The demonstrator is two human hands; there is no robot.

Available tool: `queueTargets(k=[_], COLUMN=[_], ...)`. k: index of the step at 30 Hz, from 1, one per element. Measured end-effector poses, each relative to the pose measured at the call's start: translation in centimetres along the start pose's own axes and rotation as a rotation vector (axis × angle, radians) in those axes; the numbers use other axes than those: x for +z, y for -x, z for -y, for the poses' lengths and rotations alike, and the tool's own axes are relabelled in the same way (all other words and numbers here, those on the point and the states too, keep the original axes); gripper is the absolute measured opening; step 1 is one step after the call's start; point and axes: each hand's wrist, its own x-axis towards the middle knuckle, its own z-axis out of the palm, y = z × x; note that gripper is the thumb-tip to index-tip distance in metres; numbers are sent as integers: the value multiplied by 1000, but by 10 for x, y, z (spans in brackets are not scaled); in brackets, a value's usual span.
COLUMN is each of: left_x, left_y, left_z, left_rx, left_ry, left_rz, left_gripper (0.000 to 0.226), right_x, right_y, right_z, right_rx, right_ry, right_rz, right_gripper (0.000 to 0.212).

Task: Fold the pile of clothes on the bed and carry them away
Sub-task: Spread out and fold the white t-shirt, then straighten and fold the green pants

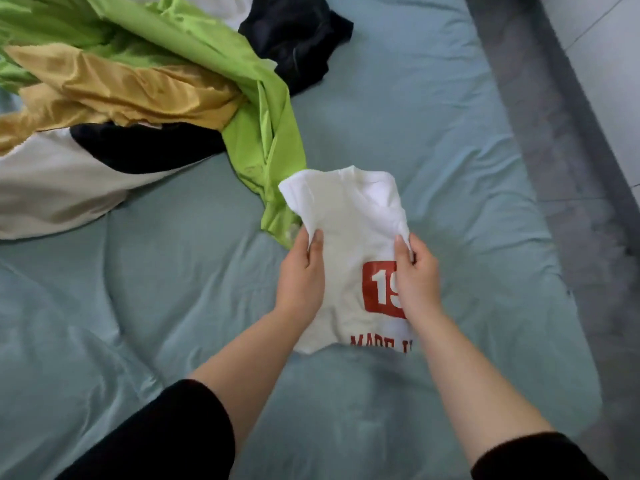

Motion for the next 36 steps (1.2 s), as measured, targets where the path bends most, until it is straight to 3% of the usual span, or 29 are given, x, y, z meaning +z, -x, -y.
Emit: queueTargets(k=[1, 3, 5, 9, 11, 15, 18, 21, 24, 27, 30, 32, 36], left_x=[10, 19, 18, 14, 11, 4, -8, -41, -96, -153, -185, -190, -195], left_y=[-15, -41, -50, -17, 9, 29, 26, 20, 3, -14, -14, -14, -23], left_z=[1, 12, 25, 41, 55, 77, 69, 66, 72, 80, 91, 98, 102], left_rx=[-1, -77, -111, 25, 11, -107, -37, 13, -144, -339, -445, -464, -523], left_ry=[-28, -135, -216, -360, -476, -453, -622, -721, -915, -1046, -1031, -1016, -975], left_rz=[8, 45, 61, 30, 64, 108, 91, -21, -120, -191, -199, -149, -60], left_gripper=[35, 44, 52, 61, 62, 52, 53, 61, 87, 120, 130, 130, 131], right_x=[0, 2, 2, 0, 0, -7, -4, 19, 63, 119, 164, 185, 216], right_y=[-18, -40, -44, -17, 7, 30, 30, 39, 34, 12, -25, -50, -79], right_z=[-4, -17, -29, -52, -68, -87, -73, -42, -1, 30, 56, 75, 105], right_rx=[66, 307, 399, 128, 49, 52, 94, -226, -386, -532, -565, -524, -417], right_ry=[9, -22, -4, 255, 391, 416, 514, 785, 697, 763, 969, 1082, 1130], right_rz=[59, 203, 244, 118, 128, 176, 63, 31, 217, 416, 394, 343, 307], right_gripper=[18, 47, 65, 52, 47, 41, 33, 50, 48, 70, 104, 116, 112])
